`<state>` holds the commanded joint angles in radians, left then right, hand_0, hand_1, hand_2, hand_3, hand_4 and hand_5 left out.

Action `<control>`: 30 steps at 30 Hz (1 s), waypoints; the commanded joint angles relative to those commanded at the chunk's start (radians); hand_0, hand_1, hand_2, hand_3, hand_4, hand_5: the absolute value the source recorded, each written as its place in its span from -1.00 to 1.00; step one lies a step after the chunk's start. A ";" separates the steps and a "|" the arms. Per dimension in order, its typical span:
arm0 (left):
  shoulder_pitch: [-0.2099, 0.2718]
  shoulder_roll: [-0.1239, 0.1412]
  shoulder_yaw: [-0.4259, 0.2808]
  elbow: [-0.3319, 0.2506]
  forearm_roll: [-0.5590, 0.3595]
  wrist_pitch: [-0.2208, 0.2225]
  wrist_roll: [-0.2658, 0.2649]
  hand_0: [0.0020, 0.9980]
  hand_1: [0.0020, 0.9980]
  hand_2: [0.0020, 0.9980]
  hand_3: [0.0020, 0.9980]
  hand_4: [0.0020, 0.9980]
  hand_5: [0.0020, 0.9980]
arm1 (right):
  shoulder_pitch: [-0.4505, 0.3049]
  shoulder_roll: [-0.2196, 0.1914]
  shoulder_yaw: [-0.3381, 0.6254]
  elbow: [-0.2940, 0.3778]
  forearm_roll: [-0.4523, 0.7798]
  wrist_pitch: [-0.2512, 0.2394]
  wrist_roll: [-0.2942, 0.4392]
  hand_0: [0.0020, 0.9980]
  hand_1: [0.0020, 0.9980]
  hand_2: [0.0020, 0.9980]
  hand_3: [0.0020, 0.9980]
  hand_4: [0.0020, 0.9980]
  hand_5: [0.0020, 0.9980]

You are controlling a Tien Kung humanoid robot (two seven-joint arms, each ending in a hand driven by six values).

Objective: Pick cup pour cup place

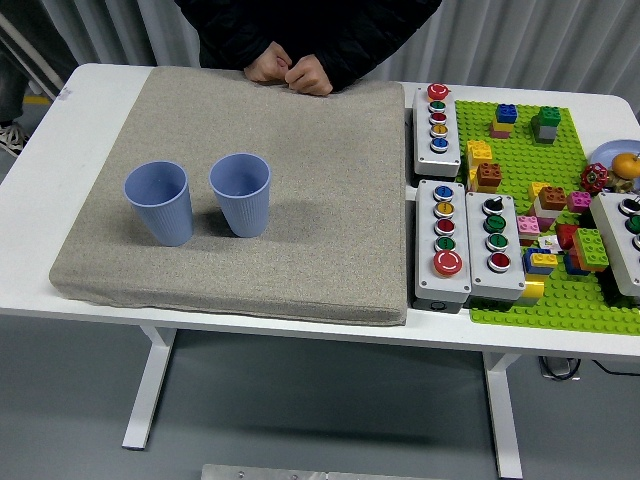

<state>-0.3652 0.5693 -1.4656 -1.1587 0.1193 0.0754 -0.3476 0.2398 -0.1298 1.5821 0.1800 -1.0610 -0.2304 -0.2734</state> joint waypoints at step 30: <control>-0.040 -0.013 0.031 -0.018 0.031 0.010 0.009 0.66 0.63 0.82 0.82 0.62 1.00 | -0.005 -0.016 -0.060 0.000 0.099 0.021 0.014 0.42 0.30 0.23 0.17 -1.00 -0.89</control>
<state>-0.4049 0.5567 -1.4344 -1.1765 0.1501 0.0858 -0.3382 0.2348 -0.1463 1.5221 0.1800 -0.9623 -0.2094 -0.2591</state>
